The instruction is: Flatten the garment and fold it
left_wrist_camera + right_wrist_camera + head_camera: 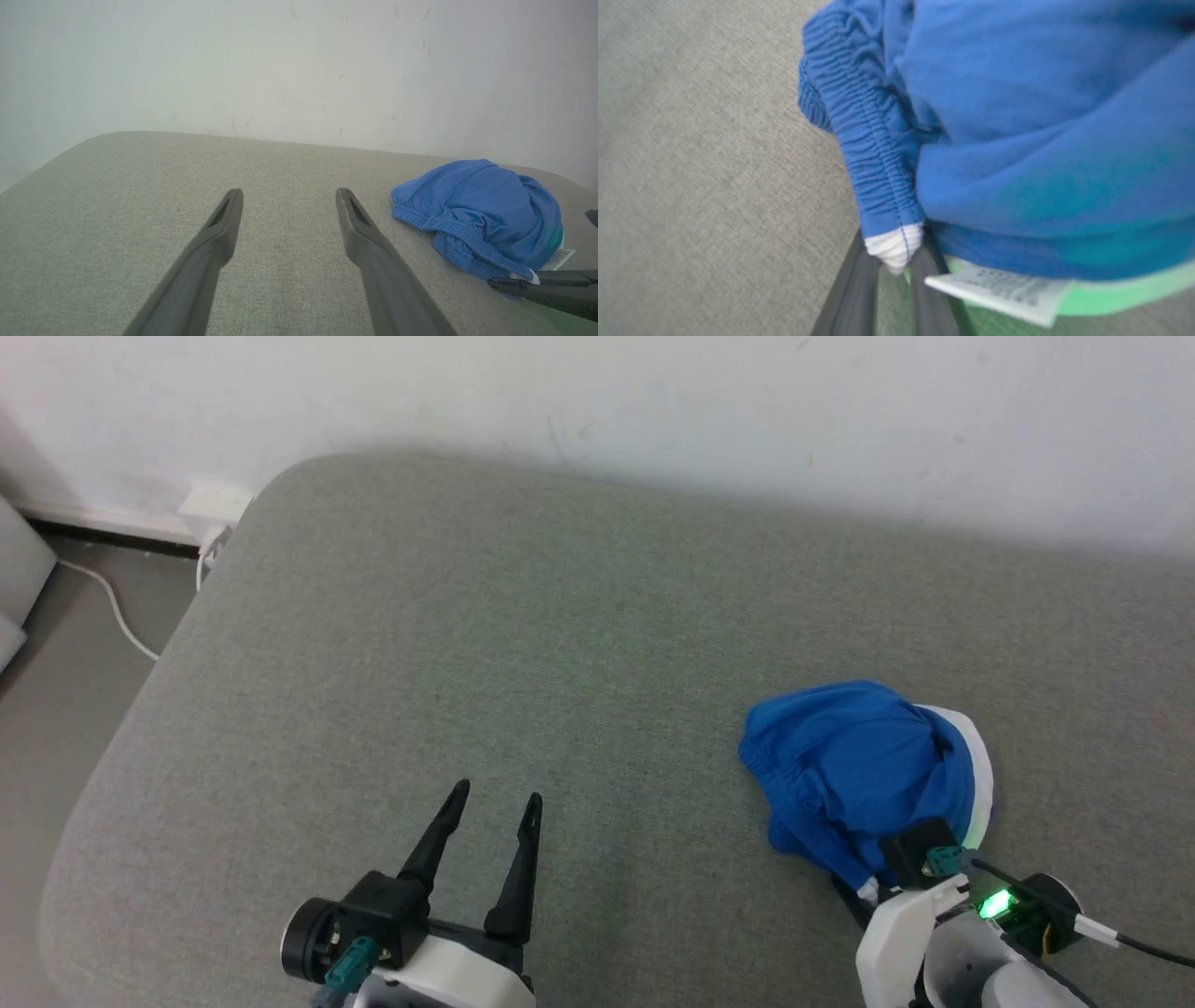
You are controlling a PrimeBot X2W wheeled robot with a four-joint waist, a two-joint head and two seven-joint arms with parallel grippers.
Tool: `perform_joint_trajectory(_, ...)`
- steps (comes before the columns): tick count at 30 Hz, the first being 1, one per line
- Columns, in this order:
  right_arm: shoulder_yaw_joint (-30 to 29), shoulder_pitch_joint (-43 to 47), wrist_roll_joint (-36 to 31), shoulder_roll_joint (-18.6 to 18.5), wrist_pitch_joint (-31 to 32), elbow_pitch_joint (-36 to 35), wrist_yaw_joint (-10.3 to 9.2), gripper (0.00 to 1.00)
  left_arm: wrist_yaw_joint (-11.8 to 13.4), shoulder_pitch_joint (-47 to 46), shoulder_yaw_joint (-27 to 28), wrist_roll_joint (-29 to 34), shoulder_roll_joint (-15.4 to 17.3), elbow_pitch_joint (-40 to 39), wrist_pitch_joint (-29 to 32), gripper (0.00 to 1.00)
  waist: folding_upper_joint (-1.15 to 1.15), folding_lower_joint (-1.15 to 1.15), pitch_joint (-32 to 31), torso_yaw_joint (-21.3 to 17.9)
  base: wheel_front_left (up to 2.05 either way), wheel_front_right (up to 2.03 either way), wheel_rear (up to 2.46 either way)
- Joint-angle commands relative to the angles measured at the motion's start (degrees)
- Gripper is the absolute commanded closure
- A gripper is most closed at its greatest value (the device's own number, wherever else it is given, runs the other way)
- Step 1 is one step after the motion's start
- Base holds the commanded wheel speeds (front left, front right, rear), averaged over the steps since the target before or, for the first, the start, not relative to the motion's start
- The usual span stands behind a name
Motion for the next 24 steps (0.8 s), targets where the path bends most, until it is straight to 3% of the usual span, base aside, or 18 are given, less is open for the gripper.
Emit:
perform_joint_trajectory(1, 0.98, 0.23, 0.75, 0.96, -0.33, 1.2, -0.03, 1.0, -0.21, -0.84, -0.17, -0.07, -0.3, 0.27, -0.27, 0.0, 0.0, 0.0, 0.73, 0.97, 0.0, 0.0, 0.0)
perform_joint_trajectory(10, 8.95, -6.72, 12.2, 3.82, -10.15, -9.9, -0.03, 1.0, 0.18, 0.13, 0.6, 0.49, -0.32, 0.89, -0.27, 0.0, 0.0, 0.0, -3.08, -0.48, 0.0, 0.0, 0.0)
perform_joint_trajectory(14, 7.78, -10.05, 17.31, 5.05, -14.13, -16.52, -0.03, 1.0, 0.27, 0.95, 0.93, 0.62, -0.32, 0.85, -0.27, 0.0, 0.0, 0.0, -4.21, -1.62, 0.0, 0.0, 0.0)
perform_joint_trajectory(18, 2.01, -12.39, 19.63, 5.47, -16.73, -21.65, -0.03, 1.0, 0.24, 1.55, 1.11, 0.68, -0.32, 0.82, -0.27, 0.0, 0.0, 0.0, -4.76, -2.85, 0.0, 0.0, 0.0)
perform_joint_trajectory(24, -15.57, -8.92, 19.45, 9.17, -12.54, -20.27, -0.03, 1.0, 0.39, 2.18, 1.47, 0.49, -0.32, 0.82, -0.27, 0.0, 0.0, 0.0, -4.92, -5.12, 0.0, 0.0, 0.0)
